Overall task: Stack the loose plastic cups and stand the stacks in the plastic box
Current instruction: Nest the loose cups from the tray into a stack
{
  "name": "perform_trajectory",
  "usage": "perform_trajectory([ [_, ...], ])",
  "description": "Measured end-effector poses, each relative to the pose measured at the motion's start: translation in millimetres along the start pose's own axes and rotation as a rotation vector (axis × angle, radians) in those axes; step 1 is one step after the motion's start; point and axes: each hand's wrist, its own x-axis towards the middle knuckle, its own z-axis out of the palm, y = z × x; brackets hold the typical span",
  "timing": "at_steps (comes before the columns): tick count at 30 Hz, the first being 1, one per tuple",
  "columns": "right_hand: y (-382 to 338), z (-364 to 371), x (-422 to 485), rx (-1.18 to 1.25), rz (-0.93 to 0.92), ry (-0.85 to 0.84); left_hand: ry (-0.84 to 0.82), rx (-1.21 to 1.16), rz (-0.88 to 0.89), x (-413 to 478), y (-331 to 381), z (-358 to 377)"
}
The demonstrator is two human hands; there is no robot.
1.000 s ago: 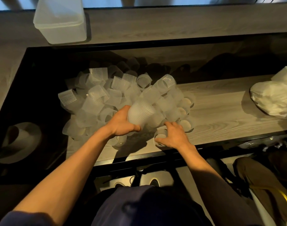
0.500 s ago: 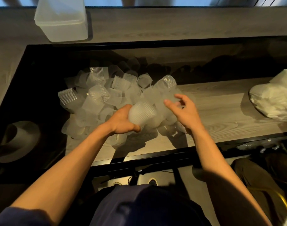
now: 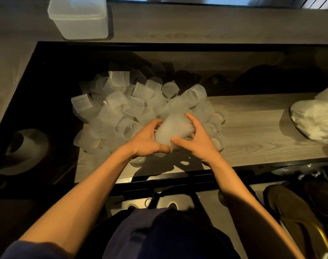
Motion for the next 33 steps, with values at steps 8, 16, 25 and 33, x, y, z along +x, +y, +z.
perform_trajectory([
  [8, 50, 12, -13, -0.267, 0.066, 0.041, 0.563, 0.058, -0.078, -29, -53, -7],
  [16, 84, 34, -14, -0.337, 0.047, 0.052, 0.431, 0.197, -0.308, -45, -75, 12],
  [25, 89, 35, -9, -0.344, 0.008, 0.055, 0.49, -0.025, -0.416, -37, -74, 18],
  [33, 90, 36, -9, -0.323, -0.033, 0.041, 0.406, 0.07, -0.426, -34, -74, 18],
])
